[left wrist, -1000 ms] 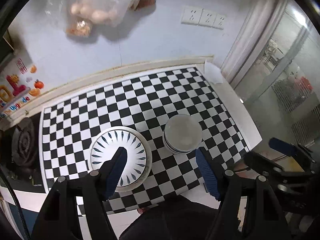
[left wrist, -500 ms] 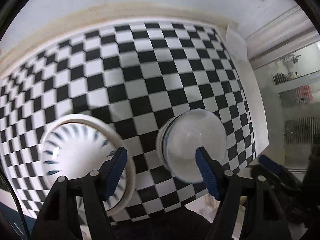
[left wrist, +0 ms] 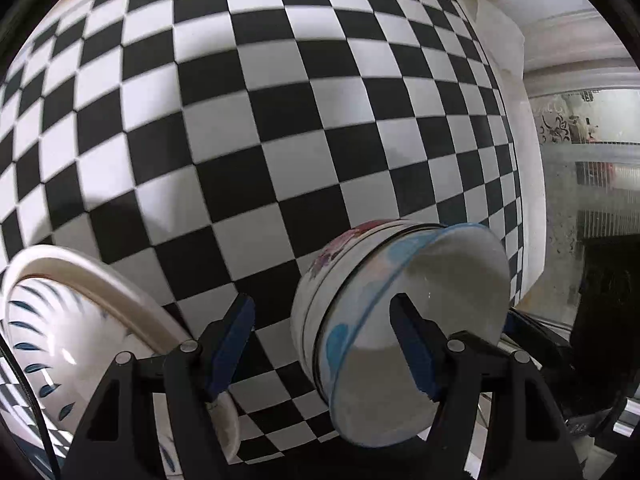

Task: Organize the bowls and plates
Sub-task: 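Lift the bowl stack with both tools and carry it over the plate stack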

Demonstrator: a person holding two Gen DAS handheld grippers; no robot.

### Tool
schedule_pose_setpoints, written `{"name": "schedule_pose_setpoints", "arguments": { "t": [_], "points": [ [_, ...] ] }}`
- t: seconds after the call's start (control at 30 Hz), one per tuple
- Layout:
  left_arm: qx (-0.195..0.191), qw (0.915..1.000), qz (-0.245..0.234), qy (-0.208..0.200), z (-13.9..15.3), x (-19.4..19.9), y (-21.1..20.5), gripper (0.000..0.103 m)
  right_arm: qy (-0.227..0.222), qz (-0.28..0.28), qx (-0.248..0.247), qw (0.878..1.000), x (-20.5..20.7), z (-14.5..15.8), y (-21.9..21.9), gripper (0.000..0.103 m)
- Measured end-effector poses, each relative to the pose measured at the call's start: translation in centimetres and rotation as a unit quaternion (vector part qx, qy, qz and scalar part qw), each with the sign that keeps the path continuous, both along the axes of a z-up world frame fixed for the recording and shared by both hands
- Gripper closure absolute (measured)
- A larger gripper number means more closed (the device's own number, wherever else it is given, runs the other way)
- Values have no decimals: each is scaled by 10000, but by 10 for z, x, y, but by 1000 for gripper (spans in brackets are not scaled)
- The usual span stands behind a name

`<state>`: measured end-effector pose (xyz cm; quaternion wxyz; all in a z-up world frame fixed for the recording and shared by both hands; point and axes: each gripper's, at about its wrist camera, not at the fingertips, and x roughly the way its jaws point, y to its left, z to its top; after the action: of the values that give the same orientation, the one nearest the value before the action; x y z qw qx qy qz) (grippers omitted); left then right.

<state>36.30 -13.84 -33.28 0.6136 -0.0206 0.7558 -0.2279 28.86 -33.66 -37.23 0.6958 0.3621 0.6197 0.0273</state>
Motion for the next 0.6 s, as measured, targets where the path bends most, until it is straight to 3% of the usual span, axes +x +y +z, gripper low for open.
{"name": "schedule_pose_setpoints", "arguments": {
  "t": [0.17, 0.23, 0.3, 0.43, 0.6],
  "points": [
    [-255, 9993, 1, 261, -14, -1, -3, 55, 184, 124, 311, 9993, 9, -21, 6, 15],
    [-321, 9992, 39, 231, -14, 0, -2, 55, 236, 114, 387, 9989, 11, -27, 7, 27],
    [-375, 9990, 47, 228, -14, 1, -1, 56, 173, 82, 452, 9988, 13, -30, 8, 46],
    [-399, 9991, 61, 126, -12, -2, 0, 56, 190, 118, 352, 9991, 15, -39, 11, 57],
    [-453, 9990, 66, 5, -7, -5, 0, 58, 111, 185, 365, 9991, 12, -38, 5, 57]
  ]
}}
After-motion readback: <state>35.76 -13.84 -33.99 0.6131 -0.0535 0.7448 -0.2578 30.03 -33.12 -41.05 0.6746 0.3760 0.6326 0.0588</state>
